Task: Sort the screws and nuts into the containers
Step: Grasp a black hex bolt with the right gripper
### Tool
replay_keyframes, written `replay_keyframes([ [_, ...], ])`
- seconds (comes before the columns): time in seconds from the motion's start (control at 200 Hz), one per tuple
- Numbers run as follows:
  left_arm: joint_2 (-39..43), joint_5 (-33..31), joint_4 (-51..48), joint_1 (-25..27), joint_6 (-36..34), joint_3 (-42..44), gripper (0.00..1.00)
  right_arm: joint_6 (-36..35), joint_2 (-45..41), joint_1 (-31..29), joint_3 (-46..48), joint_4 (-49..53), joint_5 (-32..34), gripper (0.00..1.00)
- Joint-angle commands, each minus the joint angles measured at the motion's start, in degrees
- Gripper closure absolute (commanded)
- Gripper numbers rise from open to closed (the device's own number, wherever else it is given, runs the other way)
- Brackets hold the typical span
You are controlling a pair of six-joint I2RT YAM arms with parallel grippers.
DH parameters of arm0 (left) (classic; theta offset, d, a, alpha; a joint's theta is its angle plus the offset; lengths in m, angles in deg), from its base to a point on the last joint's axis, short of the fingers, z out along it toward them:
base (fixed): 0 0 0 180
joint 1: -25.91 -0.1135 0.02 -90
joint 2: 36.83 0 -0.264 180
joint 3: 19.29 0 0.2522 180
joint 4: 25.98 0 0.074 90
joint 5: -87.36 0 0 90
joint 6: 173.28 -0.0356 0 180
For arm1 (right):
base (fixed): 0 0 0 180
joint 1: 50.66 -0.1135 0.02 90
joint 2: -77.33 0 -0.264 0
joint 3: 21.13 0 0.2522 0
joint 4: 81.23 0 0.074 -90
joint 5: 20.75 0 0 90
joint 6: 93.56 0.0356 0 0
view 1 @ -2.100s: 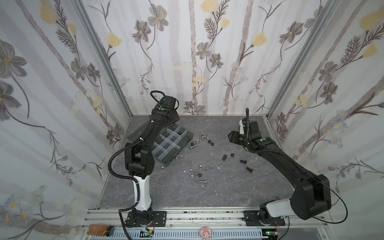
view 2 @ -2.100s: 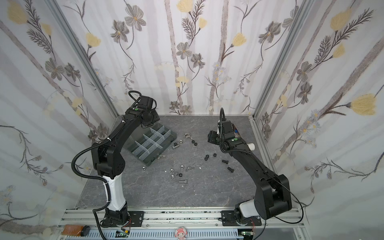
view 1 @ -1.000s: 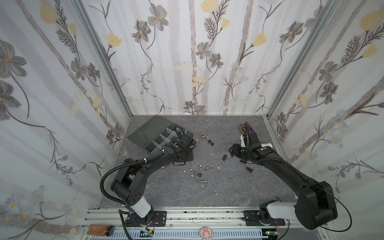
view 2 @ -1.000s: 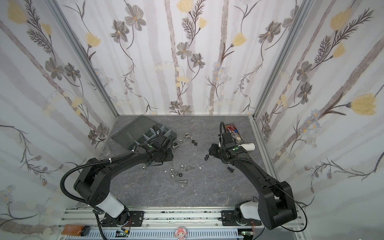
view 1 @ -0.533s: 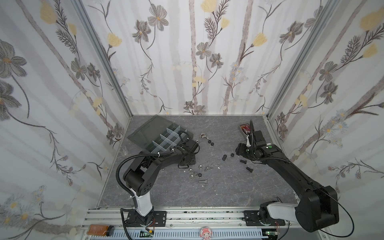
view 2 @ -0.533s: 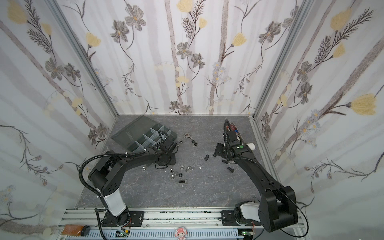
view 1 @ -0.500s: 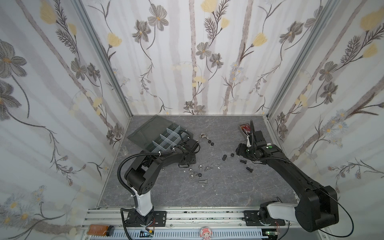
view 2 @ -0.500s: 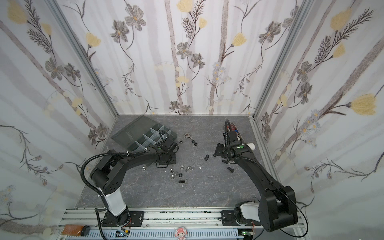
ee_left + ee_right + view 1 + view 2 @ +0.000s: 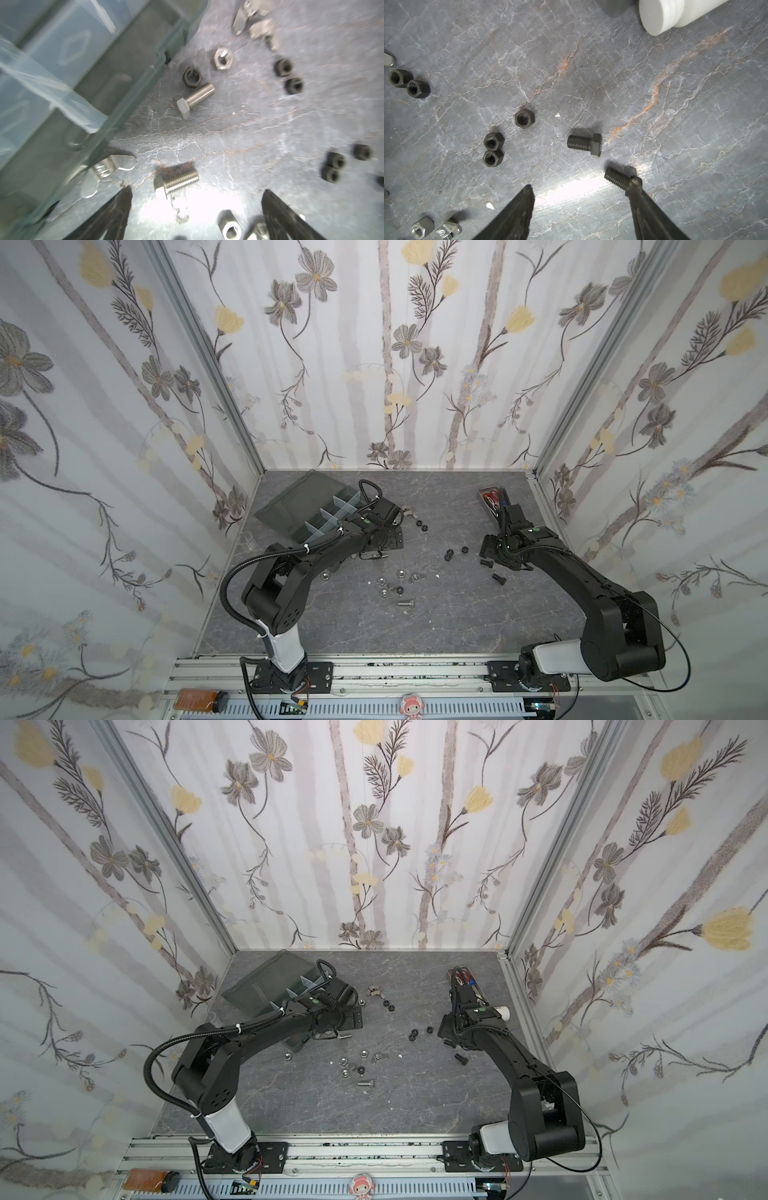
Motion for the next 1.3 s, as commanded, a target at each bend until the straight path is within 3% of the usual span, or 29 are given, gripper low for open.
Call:
replay_keyframes([
  [0.0, 4.11, -2.64, -2.49, -0.37, -0.1, -0.61, 0.0, -0.27, 0.64, 0.0, 0.79, 1.29, 2.62, 0.27],
  [0.28, 9.89, -5.11, -2.89, -1.59, 0.9, -1.32, 0.0, -0.39, 4.5, -0.96, 0.93, -0.27, 1.78, 0.32],
  [0.6, 9.82, -5.48, -6.1, -2.63, -0.52, -7.13, 0.0, -0.85, 9.28, -1.32, 1.02, -3.28, 1.01, 0.37],
  [1.299, 8.7, -3.75, -6.81, -4.47, -1.7, -9.74, 0.0, -2.57, 18.57, -1.14, -3.42, -3.78, 3.12, 0.47],
])
